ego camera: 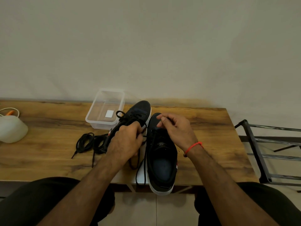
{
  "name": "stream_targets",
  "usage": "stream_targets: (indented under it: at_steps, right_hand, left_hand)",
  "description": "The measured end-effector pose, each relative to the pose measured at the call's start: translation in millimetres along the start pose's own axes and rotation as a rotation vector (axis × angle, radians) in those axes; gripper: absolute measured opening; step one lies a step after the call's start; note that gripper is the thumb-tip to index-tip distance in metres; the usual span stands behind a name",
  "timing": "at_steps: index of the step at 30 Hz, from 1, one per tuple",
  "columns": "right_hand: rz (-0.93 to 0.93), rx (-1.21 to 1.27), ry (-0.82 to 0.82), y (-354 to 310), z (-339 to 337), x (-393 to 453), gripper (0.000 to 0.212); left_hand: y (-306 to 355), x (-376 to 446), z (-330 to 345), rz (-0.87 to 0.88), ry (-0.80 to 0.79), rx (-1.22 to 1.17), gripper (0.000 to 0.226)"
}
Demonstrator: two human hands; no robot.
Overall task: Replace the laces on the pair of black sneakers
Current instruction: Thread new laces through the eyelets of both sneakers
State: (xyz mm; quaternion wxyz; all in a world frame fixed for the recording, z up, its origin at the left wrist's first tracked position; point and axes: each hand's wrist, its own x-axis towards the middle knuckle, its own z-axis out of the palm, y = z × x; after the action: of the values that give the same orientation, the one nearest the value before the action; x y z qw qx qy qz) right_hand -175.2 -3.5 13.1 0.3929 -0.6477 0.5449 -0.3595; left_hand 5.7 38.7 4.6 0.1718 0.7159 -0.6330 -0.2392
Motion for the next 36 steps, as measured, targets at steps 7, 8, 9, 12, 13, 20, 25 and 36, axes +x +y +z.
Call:
stream_targets:
  at_steps: [7, 8, 9, 12, 13, 20, 25, 36]
  right_hand:
    - [0.011, -0.12, -0.076, -1, -1, 0, 0.02]
    - [0.013, -0.195, -0.093, 0, -4, 2, 0.02]
    - [0.012, -0.3, -0.111, 2, -8, 4, 0.02]
    - [0.098, -0.515, -0.164, 7, -25, 9, 0.003]
    - [0.161, -0.53, -0.198, 7, -30, 8, 0.01]
    - [0.422, -0.476, -0.417, 4, -39, -7, 0.032]
    - [0.572, -0.149, -0.338, 6, -48, -13, 0.021]
    - [0.617, -0.039, -0.373, 10, -50, -12, 0.019]
  left_hand:
    - [3, 6, -5, 0.15, 0.208, -0.236, 0.009]
    - [4, 6, -3, 0.149, 0.185, -0.307, 0.009]
    - [6, 6, 0, 0.145, 0.165, -0.365, 0.009]
    - [10, 6, 11, 0.125, 0.106, -0.515, 0.006]
    - [12, 6, 15, 0.122, 0.083, -0.564, 0.004]
    - [29, 3, 37, 0.194, 0.055, -0.506, 0.008]
    - [37, 4, 43, 0.193, 0.021, -0.167, 0.004]
    - [35, 7, 43, 0.279, -0.023, -0.008, 0.012]
